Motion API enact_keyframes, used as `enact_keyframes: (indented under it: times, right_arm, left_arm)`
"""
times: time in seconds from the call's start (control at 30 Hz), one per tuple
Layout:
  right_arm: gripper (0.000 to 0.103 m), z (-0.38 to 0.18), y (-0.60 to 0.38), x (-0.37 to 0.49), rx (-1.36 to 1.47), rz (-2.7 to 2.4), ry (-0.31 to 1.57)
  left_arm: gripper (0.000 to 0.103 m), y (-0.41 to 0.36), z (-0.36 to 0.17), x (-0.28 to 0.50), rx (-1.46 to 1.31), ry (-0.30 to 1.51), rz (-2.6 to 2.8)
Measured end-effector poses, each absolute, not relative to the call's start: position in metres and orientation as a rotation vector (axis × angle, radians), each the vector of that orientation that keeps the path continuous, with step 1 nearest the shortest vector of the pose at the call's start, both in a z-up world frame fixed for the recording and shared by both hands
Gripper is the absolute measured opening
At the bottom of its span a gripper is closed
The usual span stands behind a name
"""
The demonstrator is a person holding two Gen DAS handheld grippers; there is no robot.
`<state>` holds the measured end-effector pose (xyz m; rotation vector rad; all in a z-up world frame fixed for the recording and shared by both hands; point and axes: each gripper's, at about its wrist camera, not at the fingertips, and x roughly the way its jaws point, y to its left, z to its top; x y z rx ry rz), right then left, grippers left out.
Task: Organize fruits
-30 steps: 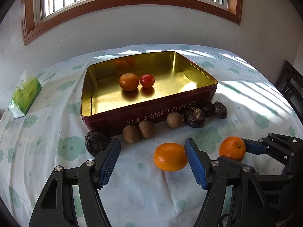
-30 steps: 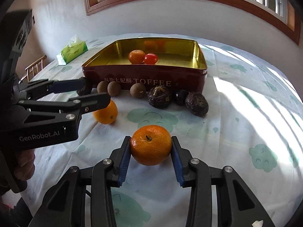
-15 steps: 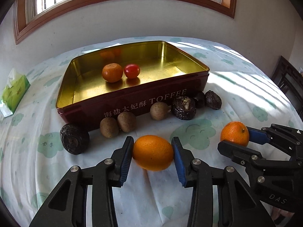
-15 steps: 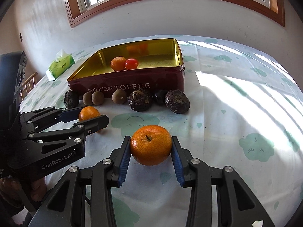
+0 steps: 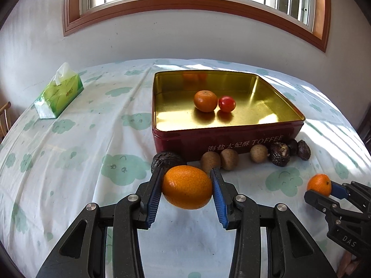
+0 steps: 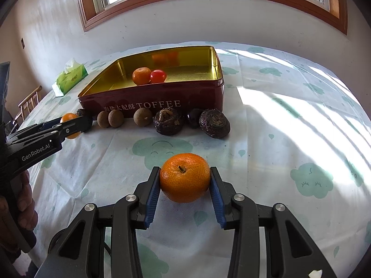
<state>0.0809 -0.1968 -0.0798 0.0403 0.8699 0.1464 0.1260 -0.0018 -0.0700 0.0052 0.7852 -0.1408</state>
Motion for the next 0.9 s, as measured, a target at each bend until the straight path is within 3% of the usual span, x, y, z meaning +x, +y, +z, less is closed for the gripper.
enact_keyframes:
  times: [0.9]
  right_arm:
    - [0.038, -0.0797, -0.1957, 0.0813, 0.032, 0.140, 0.871]
  left_arm:
    - [0.042, -0.0017, -0.0725, 0.1203, 0.024, 0.765, -0.101]
